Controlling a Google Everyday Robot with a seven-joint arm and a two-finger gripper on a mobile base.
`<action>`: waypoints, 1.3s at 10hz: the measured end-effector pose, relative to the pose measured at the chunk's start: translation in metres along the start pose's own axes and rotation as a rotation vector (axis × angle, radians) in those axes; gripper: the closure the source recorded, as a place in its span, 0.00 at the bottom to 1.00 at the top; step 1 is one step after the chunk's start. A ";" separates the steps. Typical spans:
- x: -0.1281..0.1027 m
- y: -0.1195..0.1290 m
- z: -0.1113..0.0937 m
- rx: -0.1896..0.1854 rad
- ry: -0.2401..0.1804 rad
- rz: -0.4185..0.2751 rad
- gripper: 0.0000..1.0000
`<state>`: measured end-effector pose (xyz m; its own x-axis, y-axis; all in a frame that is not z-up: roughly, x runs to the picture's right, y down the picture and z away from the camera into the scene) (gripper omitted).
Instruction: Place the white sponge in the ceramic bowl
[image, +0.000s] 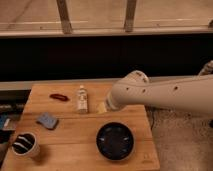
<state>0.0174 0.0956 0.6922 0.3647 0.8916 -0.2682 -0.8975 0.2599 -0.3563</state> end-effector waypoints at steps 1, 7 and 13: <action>0.000 0.000 -0.001 0.002 0.000 -0.003 0.39; -0.046 0.100 0.009 -0.046 0.052 -0.299 0.39; -0.095 0.226 0.074 -0.122 0.140 -0.653 0.39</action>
<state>-0.2386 0.0974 0.7028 0.8587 0.5071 -0.0740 -0.4505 0.6780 -0.5808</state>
